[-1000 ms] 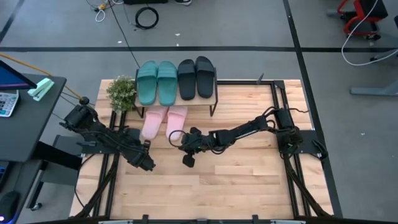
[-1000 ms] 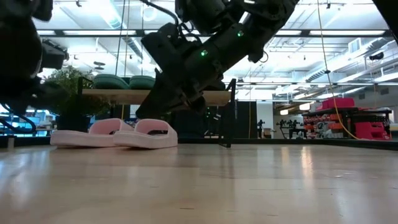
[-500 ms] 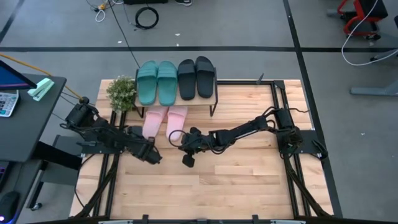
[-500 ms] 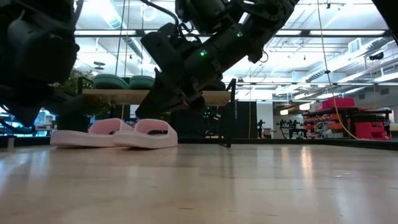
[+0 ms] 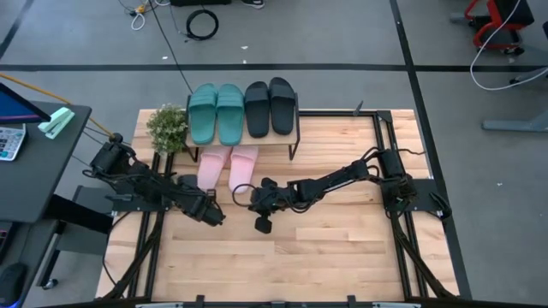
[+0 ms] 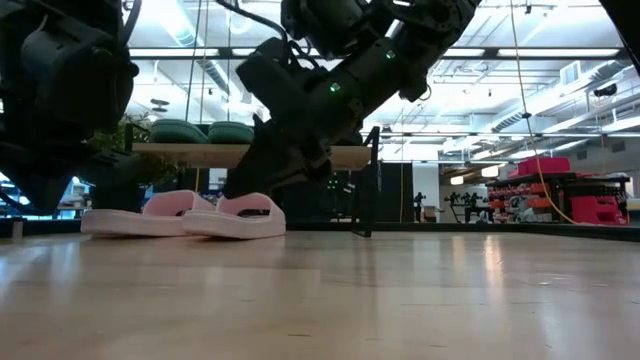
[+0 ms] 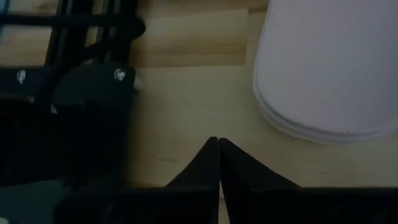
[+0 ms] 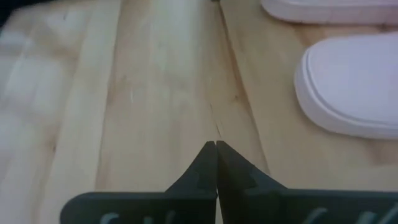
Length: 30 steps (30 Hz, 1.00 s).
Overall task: Pick and place slides into the shelf
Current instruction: Adjust the pink slides under the shelf
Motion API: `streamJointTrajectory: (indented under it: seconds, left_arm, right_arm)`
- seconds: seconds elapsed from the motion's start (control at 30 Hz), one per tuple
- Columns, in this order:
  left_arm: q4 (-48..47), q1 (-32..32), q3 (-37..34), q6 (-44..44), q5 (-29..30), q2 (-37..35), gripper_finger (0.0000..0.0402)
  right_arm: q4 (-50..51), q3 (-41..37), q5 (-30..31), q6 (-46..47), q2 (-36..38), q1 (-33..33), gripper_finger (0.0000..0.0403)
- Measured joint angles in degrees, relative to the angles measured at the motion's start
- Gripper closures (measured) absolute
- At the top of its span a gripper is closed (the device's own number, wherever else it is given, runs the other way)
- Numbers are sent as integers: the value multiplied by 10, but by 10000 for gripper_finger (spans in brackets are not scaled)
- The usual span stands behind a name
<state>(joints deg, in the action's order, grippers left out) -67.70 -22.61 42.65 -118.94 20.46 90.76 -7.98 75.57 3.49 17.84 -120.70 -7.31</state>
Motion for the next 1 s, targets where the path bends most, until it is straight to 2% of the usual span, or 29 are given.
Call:
streamJointTrajectory:
  seconds: [0.17, 0.4, 0.5, 0.6, 0.77, 1.0]
  left_arm:
    - [26, 0, 0, 34, 9, 0, 395]
    - [64, 0, 0, 71, 94, 0, 392]
    - [65, 9, 0, 72, 103, 0, 397]
    - [91, 23, 0, 77, 103, 0, 397]
    - [147, 59, 0, 155, 106, 0, 394]
    - [150, 124, 1, 220, 130, 0, 393]
  right_arm:
    - [22, 0, 0, -1, 0, 0, 402]
    - [22, 0, 0, -1, 0, 0, 402]
    - [22, 0, 1, -1, 0, 1, 402]
    - [22, 0, 1, -1, 0, 0, 402]
    - [22, 0, 13, -1, 0, 0, 401]
    - [22, 0, 14, 5, 0, 1, 401]
